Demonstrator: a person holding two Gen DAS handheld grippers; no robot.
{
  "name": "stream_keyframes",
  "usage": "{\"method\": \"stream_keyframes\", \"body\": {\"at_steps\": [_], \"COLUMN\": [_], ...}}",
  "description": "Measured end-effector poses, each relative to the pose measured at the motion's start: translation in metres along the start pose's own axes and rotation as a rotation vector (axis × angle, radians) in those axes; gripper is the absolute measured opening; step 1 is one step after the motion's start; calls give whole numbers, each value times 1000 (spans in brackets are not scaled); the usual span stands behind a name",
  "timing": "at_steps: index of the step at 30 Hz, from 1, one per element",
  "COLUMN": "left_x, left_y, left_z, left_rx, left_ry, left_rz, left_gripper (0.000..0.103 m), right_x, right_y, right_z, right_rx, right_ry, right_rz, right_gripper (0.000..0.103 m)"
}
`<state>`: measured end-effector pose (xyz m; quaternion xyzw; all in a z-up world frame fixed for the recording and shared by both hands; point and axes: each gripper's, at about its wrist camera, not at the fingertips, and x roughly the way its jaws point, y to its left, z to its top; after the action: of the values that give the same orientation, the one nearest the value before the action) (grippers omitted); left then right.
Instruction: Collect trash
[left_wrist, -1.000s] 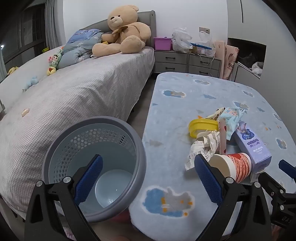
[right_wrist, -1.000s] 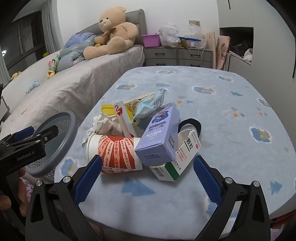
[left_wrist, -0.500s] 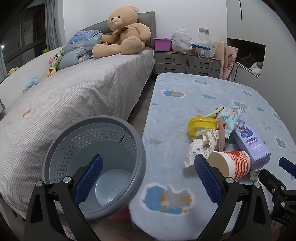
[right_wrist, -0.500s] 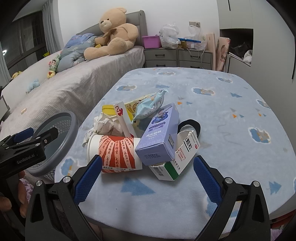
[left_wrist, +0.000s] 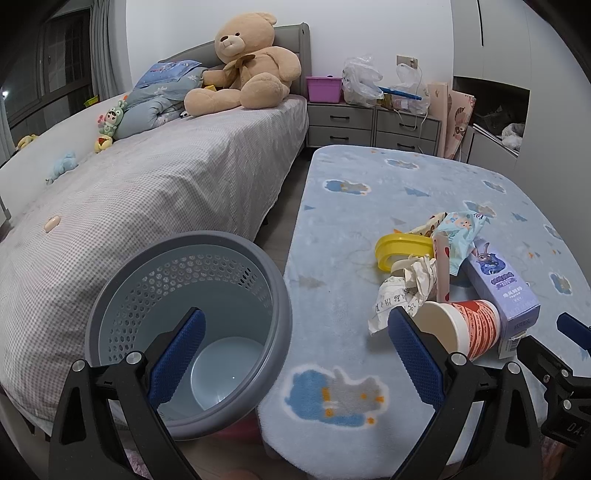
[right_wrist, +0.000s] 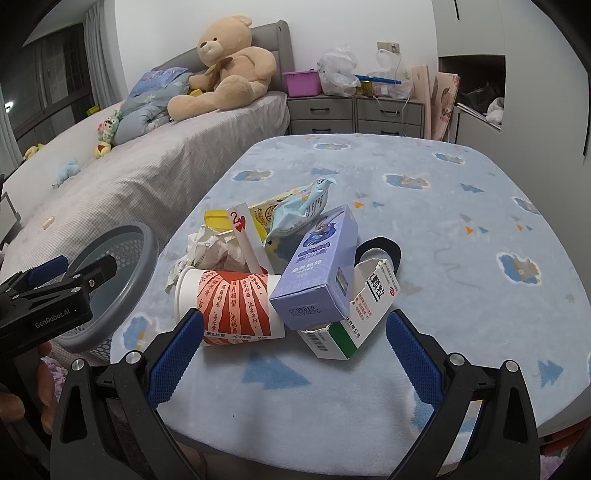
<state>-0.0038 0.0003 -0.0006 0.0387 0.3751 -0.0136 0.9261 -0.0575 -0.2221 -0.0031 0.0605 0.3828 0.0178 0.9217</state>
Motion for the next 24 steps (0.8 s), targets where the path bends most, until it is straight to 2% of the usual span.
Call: {"method": "stream_keyframes", "body": {"at_steps": [24], "left_x": [-4], "left_y": [2], "left_z": [-1], "left_rx": [0], "left_ry": [-2], "left_rz": [1], "left_gripper": [95], "right_x": [-2], "right_y": [-1], "right_z": [-1], "right_rx": [1], "right_ry": [-5], "right_rz": [4], "right_gripper": [97]}}
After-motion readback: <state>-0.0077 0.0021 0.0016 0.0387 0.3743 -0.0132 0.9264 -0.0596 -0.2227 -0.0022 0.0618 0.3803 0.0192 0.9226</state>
